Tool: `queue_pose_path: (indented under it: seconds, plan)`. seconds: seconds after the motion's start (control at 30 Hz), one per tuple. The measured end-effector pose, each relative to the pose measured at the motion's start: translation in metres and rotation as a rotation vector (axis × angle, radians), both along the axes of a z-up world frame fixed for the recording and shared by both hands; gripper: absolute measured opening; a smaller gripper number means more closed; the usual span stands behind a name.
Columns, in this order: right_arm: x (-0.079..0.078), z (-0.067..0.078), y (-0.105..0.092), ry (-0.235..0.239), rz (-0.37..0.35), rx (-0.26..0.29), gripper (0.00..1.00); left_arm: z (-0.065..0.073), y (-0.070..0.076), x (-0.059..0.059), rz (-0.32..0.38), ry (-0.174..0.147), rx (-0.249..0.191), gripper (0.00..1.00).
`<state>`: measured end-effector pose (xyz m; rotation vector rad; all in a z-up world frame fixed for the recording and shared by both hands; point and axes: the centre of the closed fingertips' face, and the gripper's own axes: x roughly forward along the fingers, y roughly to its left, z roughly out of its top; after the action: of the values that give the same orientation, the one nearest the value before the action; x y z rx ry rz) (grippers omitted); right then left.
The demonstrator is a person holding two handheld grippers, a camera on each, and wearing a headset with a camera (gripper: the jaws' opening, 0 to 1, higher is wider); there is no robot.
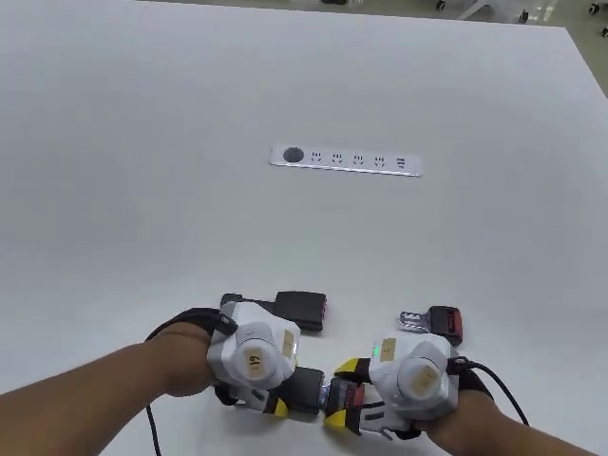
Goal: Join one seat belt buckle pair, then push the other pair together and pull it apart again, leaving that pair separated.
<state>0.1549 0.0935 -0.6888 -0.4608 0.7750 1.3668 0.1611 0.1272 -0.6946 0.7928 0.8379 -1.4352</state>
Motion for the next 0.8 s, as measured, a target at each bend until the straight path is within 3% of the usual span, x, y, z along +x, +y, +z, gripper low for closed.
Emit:
queue_pose_path:
  seconds: [0.57, 0.8]
  plan:
    - [0.0009, -0.003, -0.0002, -0.014, 0.085, -0.04, 0.32, -0.0009, 0.0, -0.0013, -0.013, -0.003, 0.017, 0.34]
    - [0.0001, -0.003, -0.0034, -0.031, 0.079, -0.046, 0.33, 0.0023, 0.0016, -0.0059, 0.025, -0.003, -0.035, 0.34]
